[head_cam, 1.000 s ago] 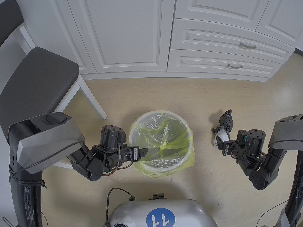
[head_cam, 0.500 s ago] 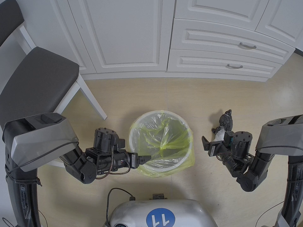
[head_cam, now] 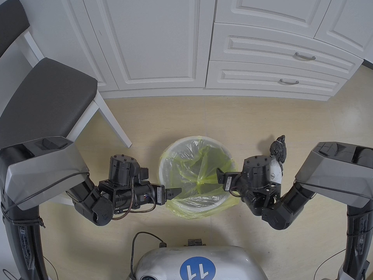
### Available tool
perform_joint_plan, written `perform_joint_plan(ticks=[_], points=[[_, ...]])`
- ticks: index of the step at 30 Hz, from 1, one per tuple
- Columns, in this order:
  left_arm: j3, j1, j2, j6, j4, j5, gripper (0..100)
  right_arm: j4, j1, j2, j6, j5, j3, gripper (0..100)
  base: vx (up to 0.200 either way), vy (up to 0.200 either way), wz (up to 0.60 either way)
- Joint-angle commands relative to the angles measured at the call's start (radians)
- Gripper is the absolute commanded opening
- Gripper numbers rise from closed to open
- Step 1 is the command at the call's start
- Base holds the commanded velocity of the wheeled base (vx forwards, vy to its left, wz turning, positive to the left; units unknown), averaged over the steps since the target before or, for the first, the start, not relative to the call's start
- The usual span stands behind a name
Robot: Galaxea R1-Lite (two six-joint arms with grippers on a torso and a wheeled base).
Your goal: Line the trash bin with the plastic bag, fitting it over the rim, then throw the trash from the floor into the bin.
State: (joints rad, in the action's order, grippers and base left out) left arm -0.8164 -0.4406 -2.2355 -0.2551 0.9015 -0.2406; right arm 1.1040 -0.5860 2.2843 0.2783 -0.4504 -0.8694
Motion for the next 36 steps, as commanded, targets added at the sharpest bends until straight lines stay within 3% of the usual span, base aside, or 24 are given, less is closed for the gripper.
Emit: perform_joint_plan(ticks=[1,14,20,25,32,35,36], points=[[-0.003,0.002,0.001,0.0,0.002,0.004,100,-0.168,-0.058,0.084,0.137,-0.077,-0.191,100,0.0,0.0,0.0],[0.0,0.002,0.002,0.002,0.004,0.024,100,-0.273,-0.063,0.092,0.144,-0.067,-0.166,100,0.0,0.0,0.0],[0.005,0.005,0.011,0.004,0.005,0.026,100,-0.225,-0.064,-0.002,0.144,0.076,-0.046,100,0.0,0.0,0.0],[0.011,0.02,0.053,0.007,0.004,0.026,100,-0.15,-0.068,-0.017,0.128,0.091,-0.002,100,0.0,0.0,0.0],[0.048,0.023,0.109,0.03,0.002,0.043,100,-0.121,-0.035,-0.106,-0.031,0.093,0.133,100,0.0,0.0,0.0],[0.074,0.023,0.14,0.076,-0.004,0.096,100,-0.026,-0.015,-0.203,-0.12,0.113,0.233,100,0.0,0.0,0.0],[0.092,0.025,0.159,0.096,-0.006,0.11,100,-0.007,0.015,-0.239,-0.191,0.116,0.286,100,0.0,0.0,0.0]])
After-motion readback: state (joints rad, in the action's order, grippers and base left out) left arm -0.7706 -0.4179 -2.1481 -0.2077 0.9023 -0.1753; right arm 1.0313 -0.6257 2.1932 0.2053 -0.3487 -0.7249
